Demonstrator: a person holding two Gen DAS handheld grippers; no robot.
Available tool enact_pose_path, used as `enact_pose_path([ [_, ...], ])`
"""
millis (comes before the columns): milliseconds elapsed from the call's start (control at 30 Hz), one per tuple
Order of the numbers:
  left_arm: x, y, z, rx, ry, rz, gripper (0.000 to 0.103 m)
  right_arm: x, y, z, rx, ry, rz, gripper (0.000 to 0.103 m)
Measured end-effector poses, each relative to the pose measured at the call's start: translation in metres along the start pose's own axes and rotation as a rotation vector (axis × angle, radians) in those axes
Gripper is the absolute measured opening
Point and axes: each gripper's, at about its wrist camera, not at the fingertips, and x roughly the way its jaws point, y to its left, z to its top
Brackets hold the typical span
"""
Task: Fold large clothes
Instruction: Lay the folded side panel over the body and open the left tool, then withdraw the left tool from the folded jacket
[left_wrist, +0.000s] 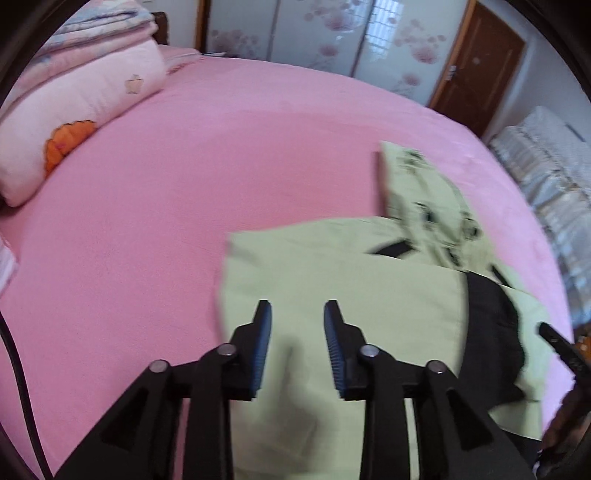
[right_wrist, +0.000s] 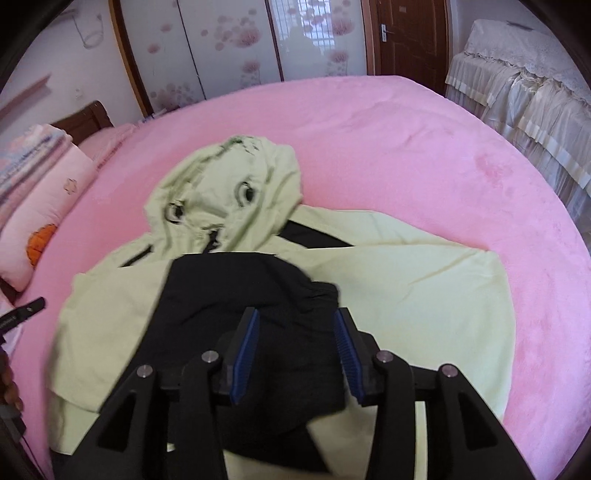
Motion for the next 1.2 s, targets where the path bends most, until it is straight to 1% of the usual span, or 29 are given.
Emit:
enact_pose_path([
  [67, 0.002, -0.028, -0.016, 0.006, 0.010, -0.065, 0.035, -0.001, 0.022, -0.010, -0.013, 0.012, 0.073, 0.043],
  [133, 0.007, -0.045, -0.030, 0.006, 0.019, -0.082, 0.040, 0.004, 0.047, -0.021, -0.056, 0.022, 0.108, 0.043],
  [167, 0.013, -0.053, -0.038, 0.002, 0.026, -0.076, 0.043, 0.008, 0.058, -0.024, -0.075, 0.025, 0.109, 0.043],
  [267, 0.033, -0.057, -0.059, -0.021, 0.064, -0.026, 0.044, 0.027, 0.082, -0.041, -0.130, 0.058, 0.104, 0.043],
  [333, 0.043, -0.049, -0.069, -0.016, 0.069, 0.030, 0.044, 0.040, 0.085, -0.049, -0.165, 0.080, 0.063, 0.043],
  [367, 0.047, -0.042, -0.074, -0.004, 0.063, 0.066, 0.044, 0.045, 0.083, -0.051, -0.184, 0.083, 0.028, 0.043],
  [433, 0.049, -0.033, -0.078, 0.019, 0.041, 0.091, 0.044, 0.050, 0.069, -0.054, -0.209, 0.074, -0.057, 0.043],
  [500, 0.049, -0.022, -0.080, 0.051, 0.028, 0.109, 0.044, 0.051, 0.046, -0.053, -0.196, 0.069, -0.135, 0.042],
  [533, 0.049, -0.017, -0.081, 0.069, 0.018, 0.134, 0.044, 0.050, 0.030, -0.051, -0.170, 0.068, -0.154, 0.040],
  [567, 0.049, -0.013, -0.080, 0.079, 0.015, 0.142, 0.044, 0.048, 0.015, -0.049, -0.136, 0.070, -0.112, 0.034],
  [600, 0.049, -0.007, -0.079, 0.082, 0.016, 0.135, 0.044, 0.045, 0.005, -0.048, -0.112, 0.072, -0.081, 0.025],
  [667, 0.049, -0.001, -0.079, 0.080, 0.019, 0.112, 0.044, 0.041, -0.006, -0.046, -0.104, 0.080, -0.063, 0.018],
  [733, 0.048, 0.000, -0.079, 0.088, 0.024, 0.122, 0.045, 0.036, -0.006, -0.046, -0.094, 0.089, -0.052, 0.019],
  [767, 0.047, -0.001, -0.079, 0.093, 0.029, 0.131, 0.048, 0.034, -0.006, -0.047, -0.084, 0.092, -0.048, 0.022],
  [800, 0.046, -0.004, -0.078, 0.096, 0.036, 0.139, 0.050, 0.033, -0.005, -0.047, -0.074, 0.096, -0.053, 0.022],
  [867, 0.040, -0.008, -0.077, 0.088, 0.055, 0.151, 0.062, 0.025, -0.003, -0.047, -0.050, 0.097, -0.057, 0.025],
  [933, 0.030, -0.017, -0.075, 0.089, 0.058, 0.163, 0.066, 0.015, 0.000, -0.047, -0.024, 0.092, -0.028, 0.027],
  [1000, 0.015, -0.027, -0.075, 0.101, 0.045, 0.177, 0.066, -0.004, 0.003, -0.051, -0.011, 0.073, 0.002, 0.027],
  [1100, -0.023, -0.037, -0.077, 0.116, 0.009, 0.174, 0.069, -0.032, 0.012, -0.058, -0.036, 0.041, 0.009, 0.027],
  [1167, -0.052, -0.042, -0.081, 0.115, -0.019, 0.165, 0.077, -0.058, 0.017, -0.067, -0.049, 0.020, 0.021, 0.027],
  [1200, -0.066, -0.044, -0.083, 0.113, -0.033, 0.165, 0.079, -0.069, 0.017, -0.070, -0.051, 0.011, 0.026, 0.028],
])
